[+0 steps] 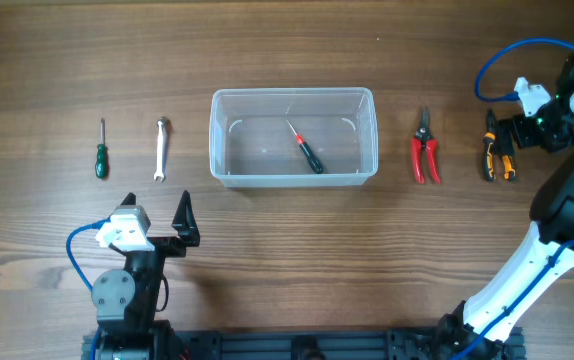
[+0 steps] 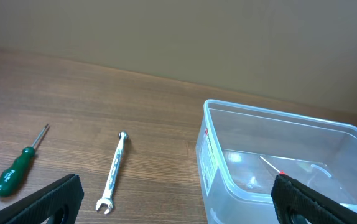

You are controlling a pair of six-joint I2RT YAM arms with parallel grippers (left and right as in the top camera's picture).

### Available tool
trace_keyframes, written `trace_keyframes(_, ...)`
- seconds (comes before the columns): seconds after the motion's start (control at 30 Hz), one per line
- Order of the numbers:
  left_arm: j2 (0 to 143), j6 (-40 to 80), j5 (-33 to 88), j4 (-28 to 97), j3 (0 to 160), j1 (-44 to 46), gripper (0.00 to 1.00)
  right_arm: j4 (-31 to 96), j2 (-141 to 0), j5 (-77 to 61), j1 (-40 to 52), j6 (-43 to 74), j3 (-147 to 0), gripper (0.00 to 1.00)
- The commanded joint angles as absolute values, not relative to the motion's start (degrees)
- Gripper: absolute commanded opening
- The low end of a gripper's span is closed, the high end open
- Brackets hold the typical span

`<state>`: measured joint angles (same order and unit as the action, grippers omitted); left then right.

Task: Pack container
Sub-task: 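Lower the right gripper and grasp the orange-black pliers at the joint, then carry the pliers into the container and release them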

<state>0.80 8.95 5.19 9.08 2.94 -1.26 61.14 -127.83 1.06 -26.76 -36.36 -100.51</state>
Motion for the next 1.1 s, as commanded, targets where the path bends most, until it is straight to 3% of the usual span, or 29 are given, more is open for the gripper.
trace_keyframes(0.0,0.38,9.69,5.04,9.06,2.57,-1.67,1.00,60.82,-130.34,0.19,-26.59,-37.34,-99.70,1.00)
trace_keyframes(0.87,0.38,9.69,5.04,9.04,2.57,-1.67,1.00,60.90,-131.81,1.02,-26.59,-35.29,-99.70,1.00)
trace_keyframes(0.93,0.40,9.69,5.04,9.04,2.57,-1.67,1.00,60.84,-131.81,0.99,-26.59,-34.39,-99.70,0.87)
trace_keyframes(1.0,0.38,9.69,5.04,9.04,2.57,-1.67,1.00,60.88,-131.81,0.60,-26.59,-34.24,-99.70,0.62)
trace_keyframes(1.07,0.38,9.69,5.04,9.06,2.57,-1.67,1.00,60.86,-131.81,0.03,-26.59,-33.87,-99.70,0.53)
